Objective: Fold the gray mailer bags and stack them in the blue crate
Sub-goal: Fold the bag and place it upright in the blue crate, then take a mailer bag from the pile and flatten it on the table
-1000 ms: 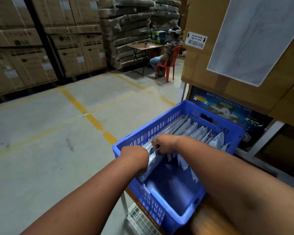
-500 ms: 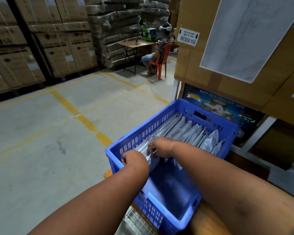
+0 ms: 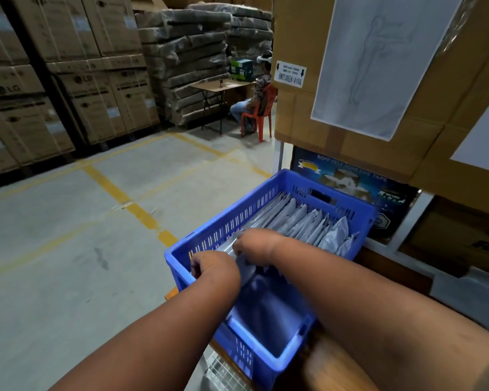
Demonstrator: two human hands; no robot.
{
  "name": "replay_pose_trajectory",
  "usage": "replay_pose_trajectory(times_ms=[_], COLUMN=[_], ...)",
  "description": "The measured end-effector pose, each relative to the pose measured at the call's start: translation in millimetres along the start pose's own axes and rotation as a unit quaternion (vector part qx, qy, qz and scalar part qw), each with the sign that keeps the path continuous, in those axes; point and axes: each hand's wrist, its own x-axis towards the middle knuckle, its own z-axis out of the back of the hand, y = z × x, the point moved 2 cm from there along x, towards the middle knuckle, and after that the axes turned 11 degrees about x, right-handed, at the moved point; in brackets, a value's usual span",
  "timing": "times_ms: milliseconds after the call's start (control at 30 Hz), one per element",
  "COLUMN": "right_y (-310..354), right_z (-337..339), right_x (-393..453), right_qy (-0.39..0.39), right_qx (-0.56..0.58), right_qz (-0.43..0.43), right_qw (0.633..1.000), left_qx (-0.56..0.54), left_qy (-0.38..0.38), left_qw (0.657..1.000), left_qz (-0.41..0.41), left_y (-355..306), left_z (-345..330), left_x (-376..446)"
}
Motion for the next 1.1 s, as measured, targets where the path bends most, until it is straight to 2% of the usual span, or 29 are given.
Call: replay_pose_trajectory(times_ms=[167, 233, 400, 467, 533, 600, 667, 767, 933, 1100], right_y=[-4, -14, -51, -68, -86, -102, -116, -129, -146, -171], right_z=[25, 39, 58, 53, 38, 14, -15, -60, -132, -168], right_x=[-56, -98, -236, -299, -359, -416, -468, -529, -581, -577], right_qy=[-0.008, -0.034, -0.1, -0.127, -0.155, -0.189, -0.214, -0.231, -0.199, -0.182], right_qx=[0.054, 0.065, 0.103, 0.112, 0.131, 0.187, 0.225, 0.207, 0.213, 0.205], right_qz=[0.012, -0.004, -0.115, -0.148, -0.18, -0.223, -0.268, -0.316, -0.363, -0.382], right_qw=[0.998, 0.997, 0.983, 0.974, 0.962, 0.938, 0.912, 0.897, 0.885, 0.883], left_qx=[-0.04, -0.051, -0.031, -0.029, -0.033, -0.046, -0.06, -0.066, 0.003, 0.03], left_qy=[-0.14, -0.169, -0.237, -0.286, -0.356, -0.395, -0.407, -0.402, -0.351, -0.307], left_qw=[0.989, 0.984, 0.967, 0.95, 0.916, 0.882, 0.863, 0.852, 0.88, 0.89], left_qz=[-0.013, -0.036, -0.089, -0.123, -0.185, -0.254, -0.292, -0.329, -0.321, -0.336], left_y=[-10, -22, -90, -128, -169, -209, -248, -308, -376, -400], left_z=[50, 77, 151, 174, 190, 199, 203, 199, 169, 157], left_x=[-44, -68, -128, -156, -183, -209, -231, -254, -257, -232])
